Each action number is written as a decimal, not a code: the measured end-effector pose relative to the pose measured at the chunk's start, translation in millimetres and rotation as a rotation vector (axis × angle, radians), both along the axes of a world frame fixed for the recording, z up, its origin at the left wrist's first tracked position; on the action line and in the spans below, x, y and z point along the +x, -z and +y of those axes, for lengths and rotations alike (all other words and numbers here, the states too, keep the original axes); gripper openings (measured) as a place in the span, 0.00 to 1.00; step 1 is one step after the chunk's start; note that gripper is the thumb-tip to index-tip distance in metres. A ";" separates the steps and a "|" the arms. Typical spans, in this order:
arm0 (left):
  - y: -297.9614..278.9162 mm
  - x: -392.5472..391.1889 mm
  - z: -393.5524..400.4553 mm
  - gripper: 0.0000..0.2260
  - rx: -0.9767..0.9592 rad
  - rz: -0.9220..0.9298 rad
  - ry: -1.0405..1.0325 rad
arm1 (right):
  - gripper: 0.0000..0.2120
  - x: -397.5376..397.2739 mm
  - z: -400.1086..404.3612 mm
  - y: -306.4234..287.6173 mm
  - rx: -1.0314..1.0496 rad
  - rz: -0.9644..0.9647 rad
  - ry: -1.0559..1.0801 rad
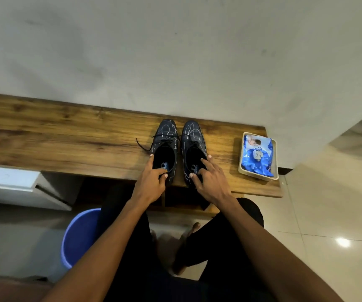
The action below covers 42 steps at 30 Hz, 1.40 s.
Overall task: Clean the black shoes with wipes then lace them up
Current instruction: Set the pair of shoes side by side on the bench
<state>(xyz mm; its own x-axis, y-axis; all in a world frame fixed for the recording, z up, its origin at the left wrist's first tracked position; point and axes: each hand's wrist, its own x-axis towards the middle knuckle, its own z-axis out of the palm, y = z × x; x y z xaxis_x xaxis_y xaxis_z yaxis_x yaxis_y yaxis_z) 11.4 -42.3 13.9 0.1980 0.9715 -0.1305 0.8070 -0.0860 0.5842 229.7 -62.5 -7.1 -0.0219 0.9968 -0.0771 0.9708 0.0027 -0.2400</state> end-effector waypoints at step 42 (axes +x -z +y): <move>29.2 -2.2 4.8 0.23 0.085 -0.064 0.100 | 0.21 -38.6 3.5 -1.7 0.138 0.093 0.227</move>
<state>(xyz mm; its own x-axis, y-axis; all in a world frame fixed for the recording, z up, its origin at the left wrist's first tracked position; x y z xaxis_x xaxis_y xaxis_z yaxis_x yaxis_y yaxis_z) 9.1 -37.5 -15.3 0.2994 0.9536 -0.0327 0.7534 -0.2152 0.6213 191.1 -59.0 -5.4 0.2026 0.9779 0.0521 0.9242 -0.1733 -0.3404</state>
